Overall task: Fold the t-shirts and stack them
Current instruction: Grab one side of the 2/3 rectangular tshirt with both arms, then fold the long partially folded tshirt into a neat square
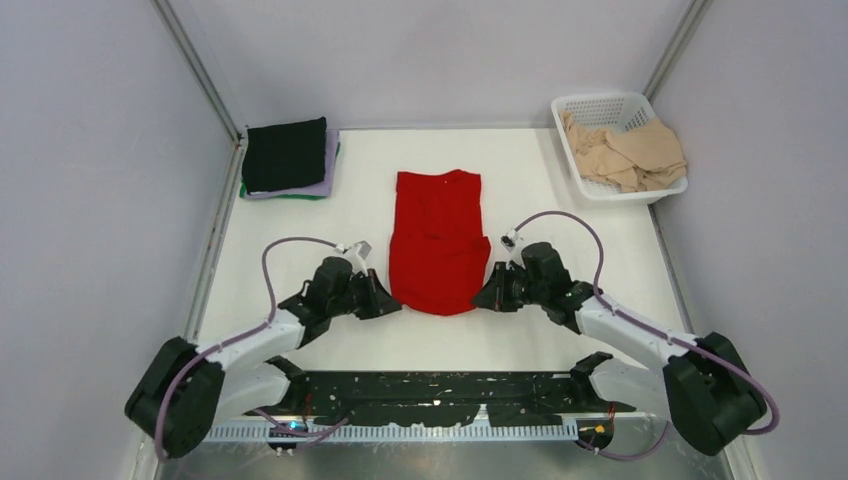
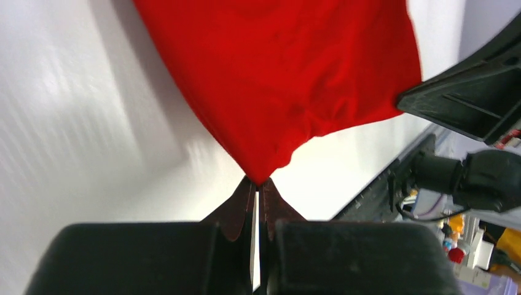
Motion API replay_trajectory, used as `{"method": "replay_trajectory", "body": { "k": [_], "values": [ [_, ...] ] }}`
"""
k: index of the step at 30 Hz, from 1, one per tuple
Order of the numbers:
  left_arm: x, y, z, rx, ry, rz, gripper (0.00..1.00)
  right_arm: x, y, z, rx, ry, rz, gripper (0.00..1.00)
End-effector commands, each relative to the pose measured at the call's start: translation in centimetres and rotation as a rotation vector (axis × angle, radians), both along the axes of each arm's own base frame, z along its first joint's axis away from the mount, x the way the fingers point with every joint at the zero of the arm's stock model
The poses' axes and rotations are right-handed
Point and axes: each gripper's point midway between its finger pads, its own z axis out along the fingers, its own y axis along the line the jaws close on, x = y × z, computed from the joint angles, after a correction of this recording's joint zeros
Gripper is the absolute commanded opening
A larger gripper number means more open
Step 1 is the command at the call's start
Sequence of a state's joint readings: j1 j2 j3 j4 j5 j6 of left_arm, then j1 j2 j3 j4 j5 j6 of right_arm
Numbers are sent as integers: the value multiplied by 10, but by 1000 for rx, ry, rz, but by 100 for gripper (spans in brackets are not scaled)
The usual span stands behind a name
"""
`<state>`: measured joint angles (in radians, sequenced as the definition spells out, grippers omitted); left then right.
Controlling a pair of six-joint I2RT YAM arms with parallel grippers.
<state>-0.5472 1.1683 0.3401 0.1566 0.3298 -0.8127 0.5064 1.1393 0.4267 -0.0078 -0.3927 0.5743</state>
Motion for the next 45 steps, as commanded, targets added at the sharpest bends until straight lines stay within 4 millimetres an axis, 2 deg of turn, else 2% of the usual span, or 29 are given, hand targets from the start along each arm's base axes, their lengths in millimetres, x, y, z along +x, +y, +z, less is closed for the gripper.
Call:
{"method": "replay_trajectory", "body": {
  "k": [1, 3, 5, 9, 14, 15, 16, 17, 18, 19, 21, 24, 25, 26, 27, 28, 29, 30, 31, 32, 33, 34, 35, 36, 38, 45],
  "values": [
    [-20, 6, 22, 10, -91, 5, 0, -35, 6, 22, 48, -11, 85, 5],
    [-28, 10, 35, 15, -137, 10, 0, -38, 6, 45, 92, -86, 87, 5],
    [-28, 16, 50, 6, -197, 36, 0, -37, 4, 62, 117, -143, 73, 5],
    [-12, 28, 83, 8, -324, 118, 0, -21, -3, 89, 123, -249, -7, 5],
    [29, 45, 118, 115, -444, 267, 0, 22, -17, 125, 49, -374, -164, 5],
    [38, 47, 122, 143, -453, 297, 0, 29, -19, 124, 22, -381, -178, 5],
    [48, 48, 131, 164, -465, 323, 0, 38, -21, 136, 14, -408, -204, 5],
    [57, 48, 135, 186, -468, 333, 0, 45, -22, 132, -17, -403, -207, 5],
    [65, 47, 139, 199, -465, 336, 0, 52, -21, 141, -14, -416, -210, 5],
    [73, 44, 144, 199, -467, 332, 0, 60, -23, 136, -36, -398, -217, 5],
    [90, 38, 153, 181, -485, 325, 0, 75, -24, 139, -39, -385, -225, 5],
    [116, 37, 165, 164, -492, 333, 0, 97, -21, 144, -15, -381, -224, 5],
    [124, 36, 170, 157, -497, 329, 0, 107, -26, 153, -1, -398, -243, 5],
    [133, 36, 169, 163, -496, 331, 0, 112, -24, 149, 6, -379, -233, 5],
    [141, 37, 171, 167, -499, 333, 0, 121, -28, 157, 22, -393, -243, 5],
    [148, 37, 173, 170, -499, 335, 0, 129, -29, 151, 14, -376, -245, 5],
    [155, 37, 174, 172, -496, 335, 0, 137, -32, 159, 25, -393, -255, 5],
    [163, 37, 177, 169, -499, 337, 0, 146, -36, 152, 16, -374, -268, 5],
    [170, 37, 175, 172, -495, 338, 0, 152, -35, 159, 29, -384, -261, 5],
    [176, 36, 173, 175, -490, 332, 0, 159, -37, 152, 22, -365, -263, 5],
    [182, 36, 170, 178, -481, 329, 0, 165, -35, 158, 32, -373, -256, 5],
    [191, 34, 174, 165, -495, 331, 0, 172, -36, 150, 24, -355, -258, 5],
    [199, 34, 174, 165, -492, 330, 0, 177, -35, 155, 32, -362, -253, 5],
    [206, 35, 172, 172, -484, 337, 0, 184, -36, 147, 25, -340, -257, 5],
    [218, 30, 170, 161, -469, 315, 0, 196, -36, 143, 31, -326, -257, 5],
    [260, 27, 139, 181, -377, 312, 0, 238, -39, 123, 36, -285, -277, 5]
  ]
}}
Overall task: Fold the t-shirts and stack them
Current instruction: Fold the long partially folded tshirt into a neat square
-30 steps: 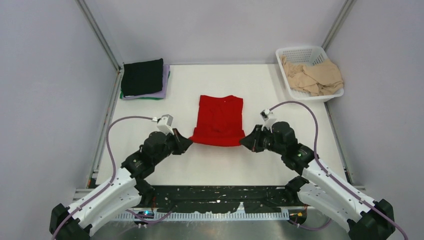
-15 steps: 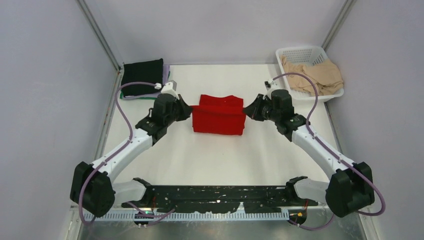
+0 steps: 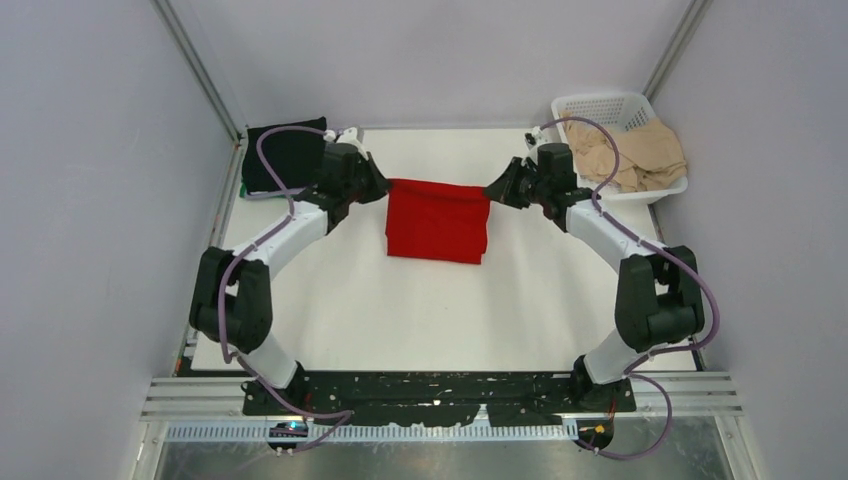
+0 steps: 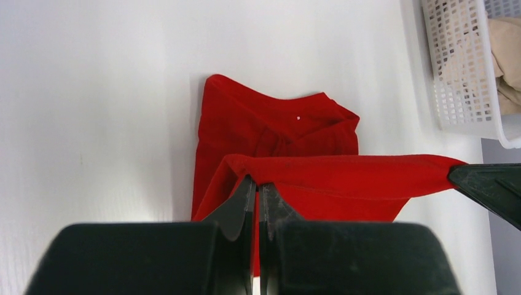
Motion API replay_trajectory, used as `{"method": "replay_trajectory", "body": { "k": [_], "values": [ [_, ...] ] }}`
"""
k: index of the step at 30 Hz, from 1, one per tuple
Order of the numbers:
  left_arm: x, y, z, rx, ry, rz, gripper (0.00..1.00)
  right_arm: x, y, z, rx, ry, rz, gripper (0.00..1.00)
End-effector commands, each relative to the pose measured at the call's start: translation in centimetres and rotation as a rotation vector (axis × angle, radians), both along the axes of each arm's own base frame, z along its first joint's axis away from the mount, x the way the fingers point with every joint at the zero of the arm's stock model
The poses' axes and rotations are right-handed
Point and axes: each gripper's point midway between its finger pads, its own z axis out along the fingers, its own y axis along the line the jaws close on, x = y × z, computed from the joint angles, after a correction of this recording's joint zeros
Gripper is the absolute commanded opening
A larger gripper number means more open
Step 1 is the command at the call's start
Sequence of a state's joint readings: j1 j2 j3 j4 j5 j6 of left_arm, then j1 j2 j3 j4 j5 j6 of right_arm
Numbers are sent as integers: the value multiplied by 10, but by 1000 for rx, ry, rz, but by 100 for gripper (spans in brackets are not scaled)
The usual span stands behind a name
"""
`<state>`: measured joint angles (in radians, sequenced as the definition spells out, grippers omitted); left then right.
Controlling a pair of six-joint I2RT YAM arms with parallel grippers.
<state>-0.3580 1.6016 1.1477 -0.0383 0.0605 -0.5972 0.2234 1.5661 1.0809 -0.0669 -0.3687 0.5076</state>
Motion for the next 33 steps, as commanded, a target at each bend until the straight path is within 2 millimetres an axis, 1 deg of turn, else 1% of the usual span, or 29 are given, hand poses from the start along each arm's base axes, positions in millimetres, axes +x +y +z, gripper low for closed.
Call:
{"method": "replay_trajectory", "body": {
  "k": [1, 4, 5, 6, 7, 8, 9, 10, 11, 12, 15, 16, 17, 18, 19, 20, 21, 22, 23, 24, 25, 26, 27, 28, 29, 30, 31, 32, 33],
  "values": [
    [33, 1, 4, -15, -18, 6, 0, 34, -5, 18, 15, -78, -18, 5],
    [50, -3, -11, -28, 29, 1, 0, 50, -8, -1, 8, -38, -37, 5],
    [54, -4, -17, -30, 51, 0, 0, 54, -10, -2, 10, -35, -43, 5],
    [58, -6, -24, -29, 73, -3, 0, 61, -12, -12, 11, -24, -51, 5],
    [62, -8, -30, -24, 93, -4, 0, 67, -12, -10, 16, -39, -53, 5],
    [68, -9, -30, -24, 101, 0, 0, 71, -13, -22, 13, -18, -58, 5],
    [71, -9, -39, -18, 133, 12, 0, 78, -12, -31, 11, -5, -59, 5],
    [75, -9, -44, -19, 157, 25, 0, 82, -14, -35, 12, 4, -65, 5],
    [78, -9, -50, -20, 179, 41, 0, 88, -13, -45, 8, 23, -65, 5],
    [81, -9, -61, -21, 214, 57, 0, 91, -13, -51, 9, 39, -70, 6],
    [85, -9, -85, -16, 326, 89, 0, 107, -10, -74, 11, 87, -79, 7],
    [91, -9, -87, -18, 349, 102, 0, 111, -10, -75, 12, 95, -80, 7],
    [88, -7, -100, -10, 400, 113, 0, 112, -9, -88, 11, 125, -83, 7],
    [88, -6, -106, -12, 436, 121, 0, 111, -9, -95, 9, 147, -85, 9],
    [89, -6, -111, -16, 466, 125, 0, 116, -9, -102, 8, 162, -86, 10],
    [91, -6, -113, -23, 483, 127, 0, 120, -8, -100, 7, 170, -82, 13],
    [90, -7, -117, -25, 501, 127, 3, 120, -7, -112, 1, 198, -78, 15],
    [89, -6, -120, -25, 513, 131, 12, 121, -6, -118, -4, 223, -72, 20],
    [88, -7, -121, -28, 519, 133, 24, 122, -6, -121, -10, 231, -67, 25],
    [88, -7, -121, -31, 518, 133, 40, 122, -6, -126, -17, 249, -66, 28],
    [88, -7, -120, -33, 515, 137, 59, 122, -6, -128, -24, 252, -62, 38],
    [88, -6, -119, -31, 512, 136, 82, 122, -8, -129, -36, 256, -64, 46],
    [88, -5, -116, -27, 508, 134, 93, 123, -10, -128, -42, 257, -68, 59],
    [87, -5, -112, -22, 504, 129, 99, 123, -11, -125, -58, 252, -69, 65],
    [87, -4, -108, -17, 499, 124, 99, 123, -13, -123, -69, 247, -74, 80],
    [85, -3, -104, -12, 495, 118, 99, 123, -14, -116, -79, 238, -73, 92],
    [82, -3, -100, -7, 492, 113, 100, 123, -16, -111, -86, 230, -77, 98],
    [79, -3, -96, -7, 489, 108, 100, 120, -17, -102, -89, 214, -77, 97],
    [75, -2, -93, -9, 484, 102, 100, 119, -18, -97, -91, 204, -78, 96]
  ]
}}
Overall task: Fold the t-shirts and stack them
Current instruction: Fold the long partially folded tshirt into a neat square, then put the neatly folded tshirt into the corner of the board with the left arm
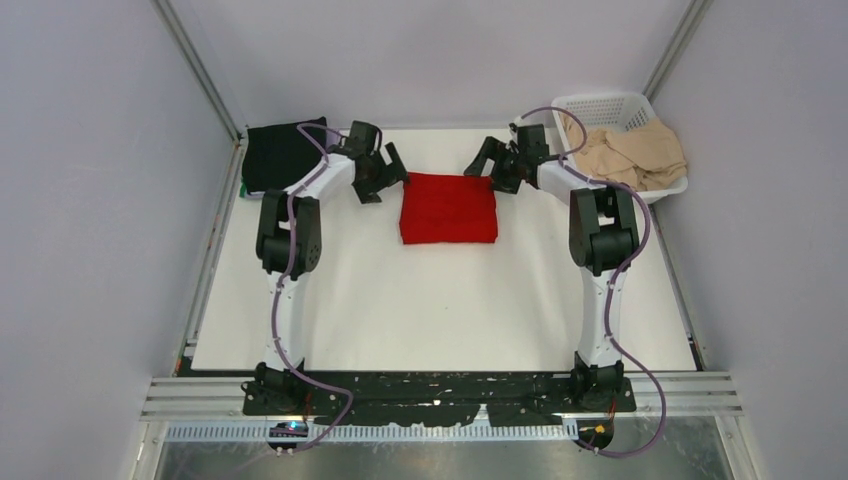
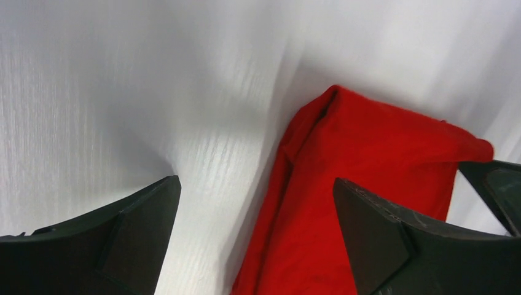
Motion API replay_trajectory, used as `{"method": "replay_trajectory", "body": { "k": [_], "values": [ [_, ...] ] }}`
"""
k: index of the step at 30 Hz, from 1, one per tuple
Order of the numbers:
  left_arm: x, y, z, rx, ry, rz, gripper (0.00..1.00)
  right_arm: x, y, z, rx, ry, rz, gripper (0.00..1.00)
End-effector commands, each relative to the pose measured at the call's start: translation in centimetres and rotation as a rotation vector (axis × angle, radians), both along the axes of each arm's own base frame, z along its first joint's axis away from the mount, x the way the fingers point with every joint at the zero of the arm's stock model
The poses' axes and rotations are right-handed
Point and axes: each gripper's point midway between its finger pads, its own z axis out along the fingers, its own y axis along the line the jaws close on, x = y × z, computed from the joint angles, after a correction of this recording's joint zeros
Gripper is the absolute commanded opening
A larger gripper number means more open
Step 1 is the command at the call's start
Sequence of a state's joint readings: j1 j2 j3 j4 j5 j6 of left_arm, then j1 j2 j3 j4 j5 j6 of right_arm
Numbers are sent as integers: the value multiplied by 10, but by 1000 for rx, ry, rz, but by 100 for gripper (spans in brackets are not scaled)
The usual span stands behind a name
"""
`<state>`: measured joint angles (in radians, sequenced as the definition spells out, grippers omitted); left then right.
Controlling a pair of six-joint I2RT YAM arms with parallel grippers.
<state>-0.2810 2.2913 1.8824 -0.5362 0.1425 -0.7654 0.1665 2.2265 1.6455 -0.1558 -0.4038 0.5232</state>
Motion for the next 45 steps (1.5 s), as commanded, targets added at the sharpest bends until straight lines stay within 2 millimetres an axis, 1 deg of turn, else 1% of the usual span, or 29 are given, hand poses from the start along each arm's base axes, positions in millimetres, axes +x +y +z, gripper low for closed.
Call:
{"method": "replay_trajectory", "body": {
  "k": [1, 2, 3, 4, 5, 6, 7, 8, 9, 12, 15, 20, 23, 25, 28, 30, 32, 33, 34, 35, 37, 38, 39, 40, 43, 45],
  "values": [
    [-18, 6, 34, 3, -29, -31, 100, -15, -21, 19, -88, -12, -30, 96],
    [-22, 6, 36, -4, -37, -35, 100, -17, -21, 24, -89, -26, -27, 96],
    [-26, 6, 40, -13, -51, -42, 100, -23, -20, 33, -91, -50, -19, 96],
    [-34, 6, 37, -20, -48, -49, 100, -26, -20, 37, -91, -61, -16, 95],
    [-36, 6, 41, -33, -70, -54, 100, -34, -19, 44, -95, -73, -6, 95],
    [-39, 3, 45, -52, -89, -68, 100, -36, -18, 56, -89, -105, -1, 95],
    [-41, 0, 49, -73, -109, -83, 100, -46, -17, 50, -90, -92, 8, 96],
    [-43, -4, 51, -90, -123, -102, 100, -48, -15, 64, -76, -131, 13, 95],
    [-44, -6, 51, -100, -128, -118, 100, -57, -15, 57, -70, -113, 14, 95],
    [-46, -12, 43, -106, -114, -150, 100, -77, -16, 68, -43, -143, 13, 95],
    [-45, -21, 27, -107, -79, -178, 100, -93, -16, 78, -25, -166, 18, 95],
    [-40, -36, 9, -72, -31, -221, 99, -125, -24, 91, -33, -203, 11, 95],
    [-42, -46, -2, -52, 16, -245, 89, -138, -29, 98, -42, -228, 8, 95],
    [-46, -49, -9, -36, 59, -252, 79, -147, -31, 103, -46, -244, 9, 96],
    [-52, -58, -8, -21, 75, -272, 69, -157, -37, 107, -66, -266, 7, 95],
    [-54, -62, -6, 5, 81, -284, 62, -162, -40, 107, -79, -264, 4, 95],
    [-57, -68, -4, 18, 99, -305, 51, -165, -43, 107, -83, -267, 2, 96],
    [-57, -69, -6, 36, 111, -307, 43, -166, -44, 109, -85, -274, 1, 95],
    [-57, -70, -5, 54, 113, -312, 34, -167, -45, 109, -88, -275, -3, 95],
    [-56, -71, -3, 72, 109, -319, 31, -168, -46, 111, -91, -283, -3, 95],
    [-52, -71, -2, 104, 100, -337, 27, -169, -48, 111, -96, -287, -8, 95],
    [-50, -71, -1, 108, 102, -341, 21, -169, -49, 112, -97, -290, -10, 96],
    [-48, -72, 0, 113, 102, -348, 12, -171, -50, 113, -99, -293, -10, 95],
    [-48, -71, 0, 120, 109, -355, 0, -171, -51, 113, -99, -294, -12, 95],
    [-43, -66, 3, 163, 88, -354, 0, -172, -54, 116, -103, -305, -17, 95],
    [-41, -53, 5, 241, 77, -338, 0, -173, -57, 117, -107, -312, -23, 95]
  ]
}}
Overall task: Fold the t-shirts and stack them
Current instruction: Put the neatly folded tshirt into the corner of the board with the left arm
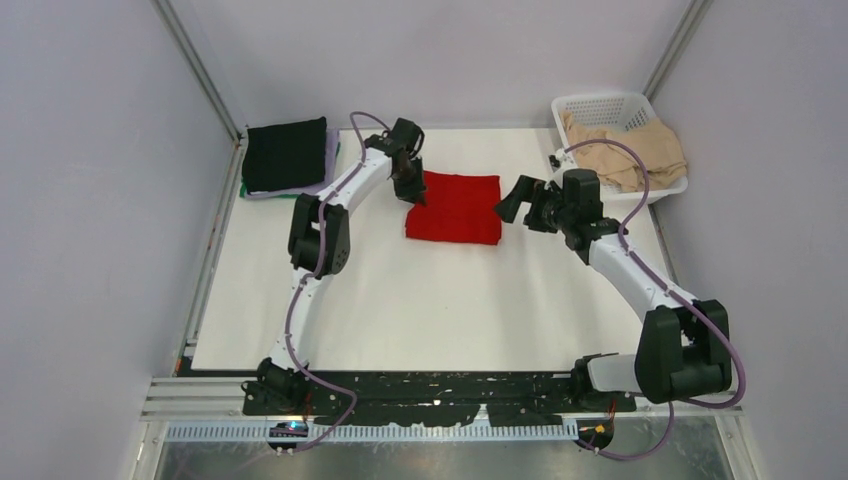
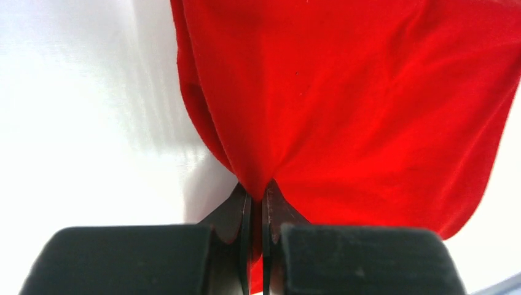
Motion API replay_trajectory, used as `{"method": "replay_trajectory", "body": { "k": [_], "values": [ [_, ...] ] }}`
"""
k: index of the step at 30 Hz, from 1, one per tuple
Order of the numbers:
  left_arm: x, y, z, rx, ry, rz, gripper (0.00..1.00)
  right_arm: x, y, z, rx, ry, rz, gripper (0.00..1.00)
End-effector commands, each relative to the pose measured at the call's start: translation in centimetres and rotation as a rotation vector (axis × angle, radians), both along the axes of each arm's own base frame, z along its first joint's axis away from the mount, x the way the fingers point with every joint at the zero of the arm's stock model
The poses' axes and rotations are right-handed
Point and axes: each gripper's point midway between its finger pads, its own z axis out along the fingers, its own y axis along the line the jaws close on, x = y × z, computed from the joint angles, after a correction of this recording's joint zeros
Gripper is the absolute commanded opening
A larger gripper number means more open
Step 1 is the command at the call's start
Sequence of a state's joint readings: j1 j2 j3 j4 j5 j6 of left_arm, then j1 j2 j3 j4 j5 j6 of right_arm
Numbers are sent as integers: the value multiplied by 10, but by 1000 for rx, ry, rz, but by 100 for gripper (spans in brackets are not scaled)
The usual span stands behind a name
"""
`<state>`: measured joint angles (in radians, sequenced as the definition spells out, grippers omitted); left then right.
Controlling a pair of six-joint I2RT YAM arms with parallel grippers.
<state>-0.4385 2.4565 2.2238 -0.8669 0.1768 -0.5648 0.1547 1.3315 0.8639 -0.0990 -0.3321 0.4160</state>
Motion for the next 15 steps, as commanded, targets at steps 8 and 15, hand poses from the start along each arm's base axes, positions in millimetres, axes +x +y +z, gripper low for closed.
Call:
{"method": "replay_trajectory", "body": {
  "k": [8, 15],
  "values": [
    [18, 91, 36, 481, -191, -31, 0, 2, -16, 26, -47, -116, -42, 95],
    [37, 152, 80, 832, -332, -48, 0, 3, -25, 29, -78, -145, -80, 96]
  ]
}}
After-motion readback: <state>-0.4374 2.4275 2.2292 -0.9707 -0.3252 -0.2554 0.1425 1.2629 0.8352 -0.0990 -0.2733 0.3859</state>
